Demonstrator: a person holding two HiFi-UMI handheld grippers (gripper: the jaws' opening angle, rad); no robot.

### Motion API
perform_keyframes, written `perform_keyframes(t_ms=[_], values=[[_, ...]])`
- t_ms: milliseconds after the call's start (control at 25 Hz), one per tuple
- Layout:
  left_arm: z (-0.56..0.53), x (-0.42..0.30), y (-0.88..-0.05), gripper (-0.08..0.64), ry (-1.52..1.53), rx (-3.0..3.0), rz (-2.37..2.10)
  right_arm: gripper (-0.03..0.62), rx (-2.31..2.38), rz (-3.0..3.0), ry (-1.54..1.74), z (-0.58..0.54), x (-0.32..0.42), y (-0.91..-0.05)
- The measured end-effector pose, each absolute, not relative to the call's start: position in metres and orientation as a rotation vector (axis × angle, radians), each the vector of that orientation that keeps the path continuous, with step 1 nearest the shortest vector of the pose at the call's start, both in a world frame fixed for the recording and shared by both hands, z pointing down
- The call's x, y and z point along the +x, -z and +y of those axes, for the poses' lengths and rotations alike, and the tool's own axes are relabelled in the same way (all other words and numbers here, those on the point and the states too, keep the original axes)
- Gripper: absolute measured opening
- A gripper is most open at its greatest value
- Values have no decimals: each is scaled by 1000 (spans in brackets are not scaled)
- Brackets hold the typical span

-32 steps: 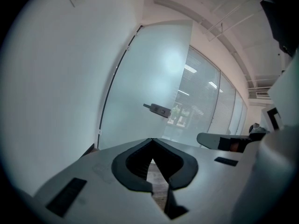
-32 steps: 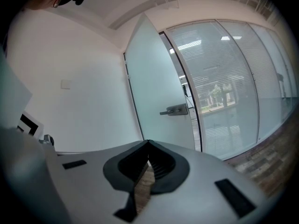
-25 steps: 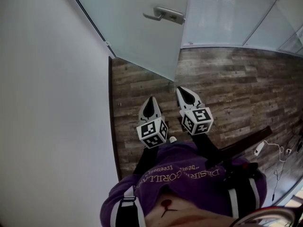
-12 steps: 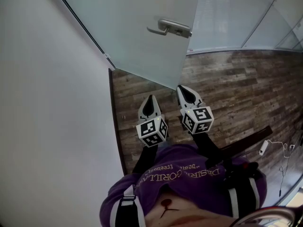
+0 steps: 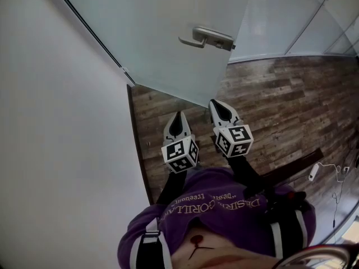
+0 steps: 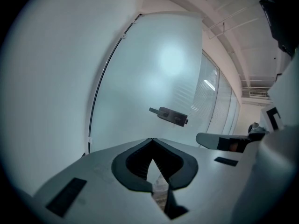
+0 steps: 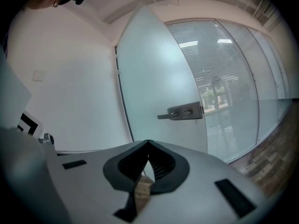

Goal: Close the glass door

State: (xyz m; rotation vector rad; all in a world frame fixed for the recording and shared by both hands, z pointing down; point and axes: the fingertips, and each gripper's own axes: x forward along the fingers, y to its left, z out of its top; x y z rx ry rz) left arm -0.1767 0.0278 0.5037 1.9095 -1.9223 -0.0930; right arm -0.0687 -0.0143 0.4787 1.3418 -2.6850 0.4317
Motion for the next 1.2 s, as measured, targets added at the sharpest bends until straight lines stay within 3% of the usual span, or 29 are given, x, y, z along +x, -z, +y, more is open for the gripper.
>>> perform_keyframes(t_ms=[320, 1200], values=[[-2, -197, -512, 1, 86, 1924, -1887, -3, 1393, -2653, -438, -39, -83, -485], [-129, -156, -502, 0, 60, 1945, -1884, -3, 1386, -2660, -467, -163, -47, -478]])
